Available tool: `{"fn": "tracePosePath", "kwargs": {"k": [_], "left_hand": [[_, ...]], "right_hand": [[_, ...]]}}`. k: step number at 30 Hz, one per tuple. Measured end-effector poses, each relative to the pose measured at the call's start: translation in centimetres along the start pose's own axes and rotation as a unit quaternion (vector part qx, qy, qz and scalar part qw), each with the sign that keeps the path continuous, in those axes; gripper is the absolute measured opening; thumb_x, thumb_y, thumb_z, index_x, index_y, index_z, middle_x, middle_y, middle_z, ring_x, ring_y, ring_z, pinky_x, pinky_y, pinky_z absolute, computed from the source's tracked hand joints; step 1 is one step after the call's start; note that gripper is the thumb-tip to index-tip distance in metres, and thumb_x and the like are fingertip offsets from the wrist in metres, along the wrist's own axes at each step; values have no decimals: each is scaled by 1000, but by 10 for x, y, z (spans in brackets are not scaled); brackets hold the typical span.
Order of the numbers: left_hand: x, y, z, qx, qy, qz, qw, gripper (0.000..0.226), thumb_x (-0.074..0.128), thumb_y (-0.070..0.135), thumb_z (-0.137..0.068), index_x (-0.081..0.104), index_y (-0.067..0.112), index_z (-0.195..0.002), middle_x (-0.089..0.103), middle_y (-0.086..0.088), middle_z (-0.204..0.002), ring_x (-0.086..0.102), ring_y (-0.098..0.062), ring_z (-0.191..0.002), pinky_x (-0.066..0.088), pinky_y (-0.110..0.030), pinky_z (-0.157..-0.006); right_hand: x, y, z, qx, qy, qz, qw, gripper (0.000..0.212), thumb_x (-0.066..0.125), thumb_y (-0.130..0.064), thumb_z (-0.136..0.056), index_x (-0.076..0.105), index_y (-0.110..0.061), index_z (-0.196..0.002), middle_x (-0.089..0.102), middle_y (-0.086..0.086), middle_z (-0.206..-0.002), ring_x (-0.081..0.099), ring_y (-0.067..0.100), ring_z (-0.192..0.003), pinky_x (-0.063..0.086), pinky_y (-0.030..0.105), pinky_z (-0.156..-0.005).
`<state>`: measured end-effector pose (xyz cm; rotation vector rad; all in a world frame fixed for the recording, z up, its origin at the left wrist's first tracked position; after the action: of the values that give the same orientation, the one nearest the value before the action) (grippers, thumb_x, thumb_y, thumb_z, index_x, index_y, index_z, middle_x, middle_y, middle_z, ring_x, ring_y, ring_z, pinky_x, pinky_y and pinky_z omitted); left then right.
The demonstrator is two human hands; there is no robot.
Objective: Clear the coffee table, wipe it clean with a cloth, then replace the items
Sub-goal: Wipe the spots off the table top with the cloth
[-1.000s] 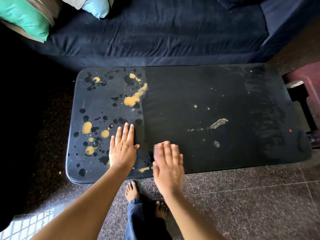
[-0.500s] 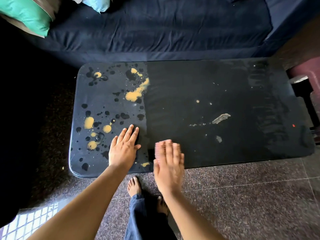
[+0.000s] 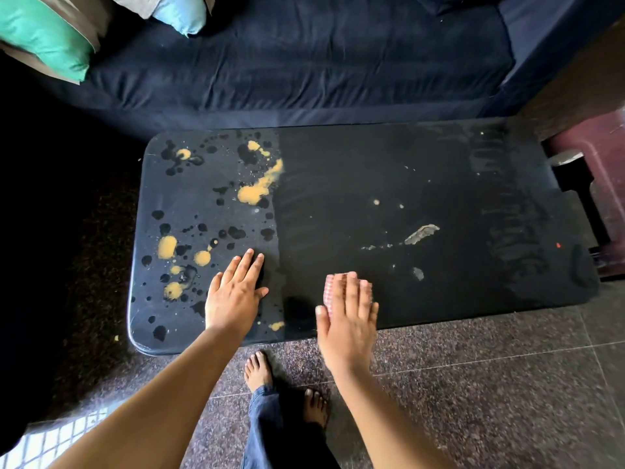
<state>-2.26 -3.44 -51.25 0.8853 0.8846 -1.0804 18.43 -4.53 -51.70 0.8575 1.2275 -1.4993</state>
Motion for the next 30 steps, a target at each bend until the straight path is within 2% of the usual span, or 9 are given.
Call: {"fn": "tracePosePath", "kwargs": {"k": [4, 7, 9, 12, 19, 23, 25, 27, 30], "left_hand": [[0, 1, 0, 0, -1, -4, 1000, 62, 32, 43, -101, -1, 30, -152, -4, 9, -160, 0, -13, -148, 12, -35, -118], [-1, 1, 0, -1, 2, -1, 1000, 62, 33, 42, -101, 0, 30, -152, -4, 8, -160, 0, -14, -148, 12, -35, -118], [-1, 1, 1, -3, 2, 1, 1000, 63, 33, 42, -100, 0, 30, -152, -3, 8, -160, 1, -14, -148, 13, -35, -118], [-1, 1, 0, -4, 2, -2, 1000, 63, 34, 42, -100, 0, 30, -152, -3, 9, -160, 1, -13, -148, 14, -35, -118], [-2, 0, -2, -5, 3, 2, 1000, 63, 36, 42, -100, 3, 30, -152, -1, 9, -160, 3, -14, -148, 14, -35, -118], [-1, -1, -1, -3, 0, 0, 1000, 64, 35, 42, -100, 1, 30, -152, -2, 8, -160, 2, -14, -148, 15, -35, -118], [-1, 0, -1, -2, 1, -1, 1000, 64, 35, 42, -100, 1, 30, -152, -2, 8, -160, 2, -14, -148, 15, -35, -118], [-1, 0, 0, -1, 2, 1, 1000, 63, 35, 42, -100, 2, 29, -152, -2, 8, -160, 2, -14, -148, 15, -35, -118], [-2, 1, 0, -1, 4, 9, 1000, 63, 36, 41, -100, 3, 29, -152, -1, 8, -160, 2, -14, -148, 14, -36, -118]], "right_hand": [[1, -3, -1, -32, -13, -92, 995, 68, 22, -54, -93, 0, -25, -150, -1, -3, -159, -3, 16, -145, 4, 41, -117], [-29, 50, 8, 142, 96, -209, 963, 68, 56, -42, -90, 32, -10, -145, 37, 12, -147, 32, 27, -137, 35, 41, -109], [-32, 56, 12, 195, 77, -180, 961, 67, 66, -49, -81, 46, -10, -132, 53, 9, -124, 49, 23, -115, 48, 36, -91], [-19, 35, 4, 219, -13, -144, 965, 71, 74, -55, -70, 48, -9, -119, 55, 6, -113, 49, 22, -105, 47, 34, -85], [5, 35, -14, 244, -129, -307, 911, 42, 79, -39, -70, 63, -16, -102, 67, 1, -102, 65, 17, -85, 56, 31, -71], [-21, 63, -20, 258, -114, -477, 832, 34, 68, -16, -84, 54, -24, -114, 66, 0, -106, 67, 17, -87, 59, 38, -66], [-59, 96, -28, 265, -42, -420, 867, 32, 66, -16, -85, 49, -18, -114, 66, 4, -107, 67, 20, -86, 58, 38, -66], [-106, 124, -37, 247, 53, -231, 939, 32, 67, -19, -84, 47, -11, -109, 65, 11, -104, 65, 29, -85, 52, 36, -66], [-130, 112, -43, 194, 110, 29, 974, 40, 67, -23, -83, 43, -7, -110, 57, 15, -105, 62, 34, -84, 42, 33, -60]]}}
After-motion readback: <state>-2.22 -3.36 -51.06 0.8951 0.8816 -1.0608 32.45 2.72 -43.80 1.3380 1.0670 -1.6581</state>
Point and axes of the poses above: each hand's wrist, its own z-axis away from the middle knuckle, its own x-axis out of the palm, y = z × x, the point moved 10 cm from there along -z, towards the middle knuckle
